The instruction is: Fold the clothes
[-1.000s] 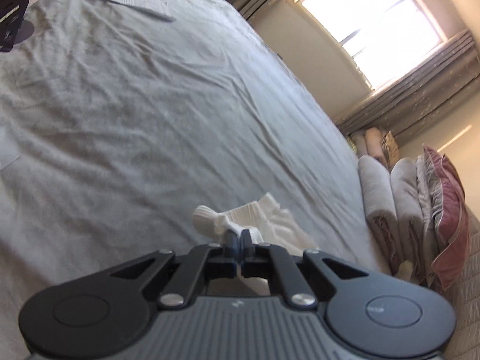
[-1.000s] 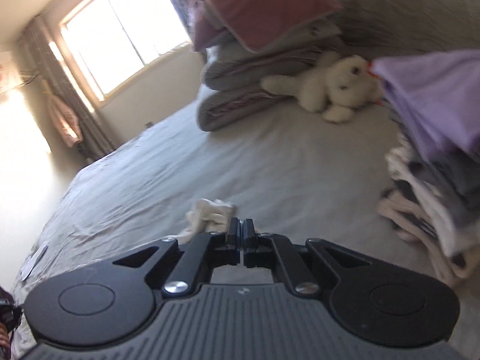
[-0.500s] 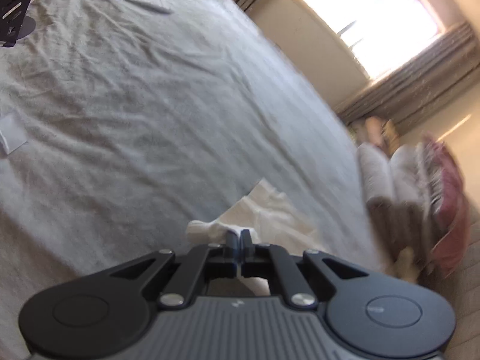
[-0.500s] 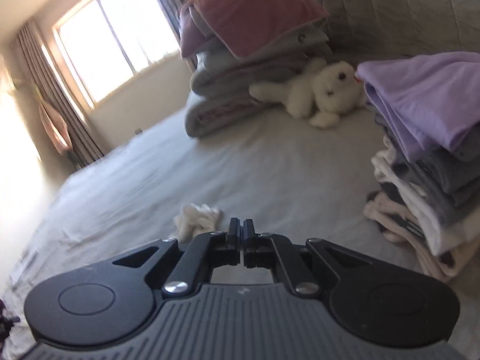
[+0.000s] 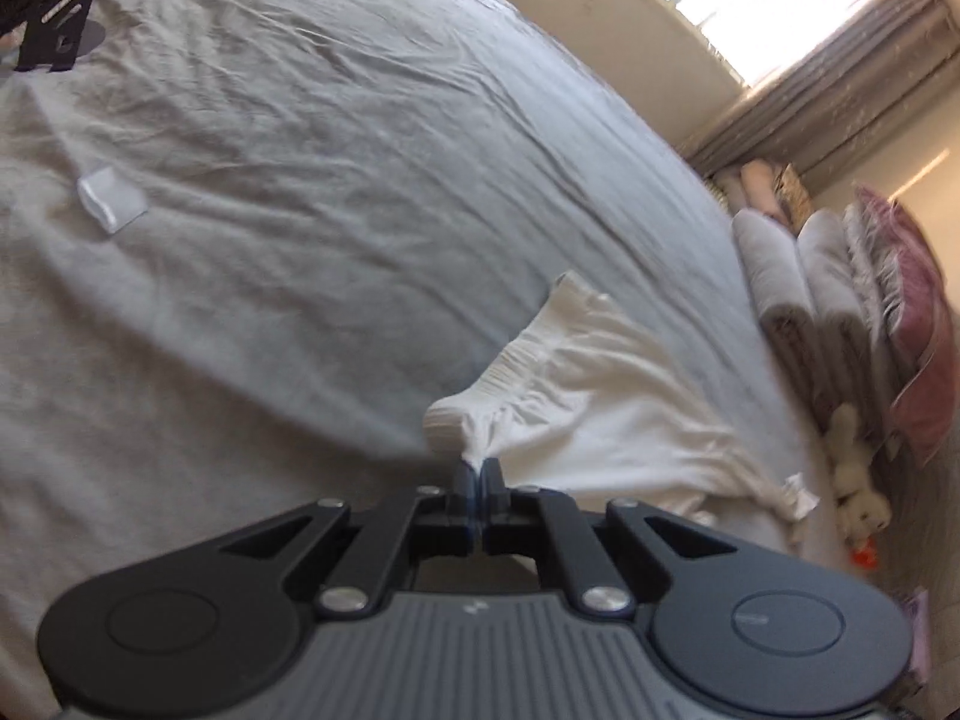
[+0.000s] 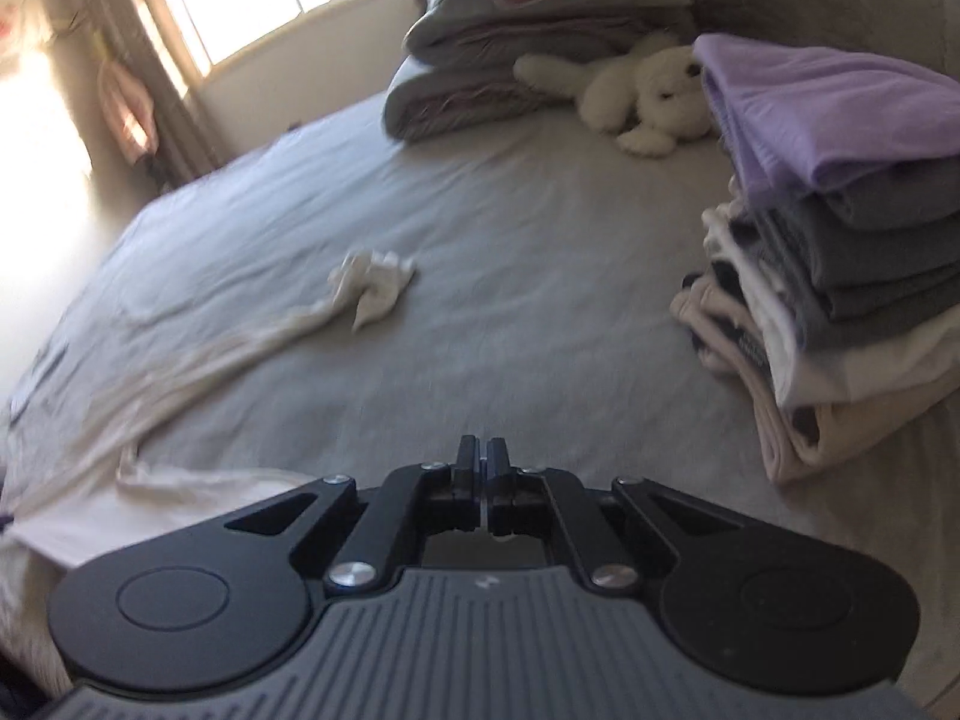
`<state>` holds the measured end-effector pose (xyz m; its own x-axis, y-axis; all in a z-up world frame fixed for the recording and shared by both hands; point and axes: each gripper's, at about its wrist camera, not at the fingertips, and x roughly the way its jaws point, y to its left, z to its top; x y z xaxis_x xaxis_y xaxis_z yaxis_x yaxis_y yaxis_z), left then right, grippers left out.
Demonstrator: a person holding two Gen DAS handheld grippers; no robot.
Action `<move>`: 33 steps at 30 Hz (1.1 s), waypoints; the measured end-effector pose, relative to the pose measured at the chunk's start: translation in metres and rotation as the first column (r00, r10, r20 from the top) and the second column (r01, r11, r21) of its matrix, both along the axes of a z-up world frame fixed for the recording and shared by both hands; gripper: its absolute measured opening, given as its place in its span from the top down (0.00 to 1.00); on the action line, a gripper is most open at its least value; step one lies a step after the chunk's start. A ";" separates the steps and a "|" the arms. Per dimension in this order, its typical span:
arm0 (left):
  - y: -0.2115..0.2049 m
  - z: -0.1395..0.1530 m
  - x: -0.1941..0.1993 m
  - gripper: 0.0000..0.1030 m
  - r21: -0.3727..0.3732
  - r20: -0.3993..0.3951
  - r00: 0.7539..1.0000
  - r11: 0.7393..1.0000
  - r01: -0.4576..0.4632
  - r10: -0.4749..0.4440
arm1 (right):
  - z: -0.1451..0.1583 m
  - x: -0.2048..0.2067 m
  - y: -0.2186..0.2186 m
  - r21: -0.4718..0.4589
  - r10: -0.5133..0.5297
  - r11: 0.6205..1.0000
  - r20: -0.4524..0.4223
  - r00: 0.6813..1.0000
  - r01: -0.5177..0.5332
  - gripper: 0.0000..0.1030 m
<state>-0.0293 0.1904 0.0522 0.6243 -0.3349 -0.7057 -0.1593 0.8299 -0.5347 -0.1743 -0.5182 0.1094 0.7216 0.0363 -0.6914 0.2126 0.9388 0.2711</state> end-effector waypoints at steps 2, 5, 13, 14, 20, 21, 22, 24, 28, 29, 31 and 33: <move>-0.005 -0.012 0.004 0.98 0.026 -0.060 0.998 0.999 0.038 -0.036 | -0.009 0.002 0.009 -0.068 0.029 0.997 -0.074 0.997 -0.034 0.98; -0.006 -0.018 0.009 0.91 0.061 -0.110 0.993 0.997 0.041 -0.034 | -0.019 0.012 0.021 -0.182 0.028 0.981 -0.167 0.986 -0.059 0.96; 0.001 0.019 0.042 0.53 0.068 0.070 0.998 0.998 0.004 -0.009 | -0.003 0.048 0.013 -0.136 -0.034 0.990 -0.003 0.999 0.033 0.86; -0.006 0.022 0.052 0.53 0.061 0.083 0.996 0.998 0.014 -0.019 | -0.004 0.059 0.015 -0.132 -0.040 0.991 -0.007 0.999 0.038 0.86; -0.055 0.018 0.131 0.48 0.091 0.141 0.984 0.991 0.097 -0.109 | -0.014 0.118 0.024 -0.077 -0.058 0.995 0.057 0.997 0.062 0.58; -0.061 0.012 0.140 0.48 0.084 0.140 0.984 0.992 0.098 -0.109 | -0.017 0.127 0.026 -0.074 -0.061 0.995 0.064 0.996 0.065 0.51; -0.067 0.007 0.150 0.46 0.077 0.138 0.984 0.992 0.098 -0.108 | -0.020 0.138 0.028 -0.082 -0.061 0.995 0.053 0.997 0.065 0.51; -0.079 -0.005 0.168 0.46 0.063 0.135 0.985 0.993 0.099 -0.106 | -0.027 0.157 0.031 -0.098 -0.047 0.994 0.066 0.997 0.053 0.50; -0.100 -0.025 0.182 0.47 0.113 0.119 0.983 0.985 0.128 -0.141 | -0.045 0.190 0.029 -0.051 -0.046 0.998 0.061 0.997 0.049 0.49; -0.105 -0.027 0.184 0.48 0.136 0.128 0.981 0.982 0.131 -0.149 | -0.050 0.197 0.030 -0.038 -0.041 0.998 0.060 0.997 0.043 0.49; -0.109 -0.028 0.187 0.55 0.166 0.145 0.976 0.976 0.139 -0.164 | -0.059 0.212 0.032 -0.014 -0.030 0.999 0.059 0.998 0.031 0.49; -0.112 -0.030 0.191 0.88 0.197 0.141 0.975 0.970 0.141 -0.170 | -0.067 0.225 0.038 0.002 -0.011 1.000 0.054 0.999 0.011 0.49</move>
<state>0.1613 0.0787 0.0225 0.6817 -0.3095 -0.6629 0.0525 0.9245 -0.3776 0.0508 -0.4804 0.0421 0.7579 0.0292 -0.6517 0.2082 0.9359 0.2841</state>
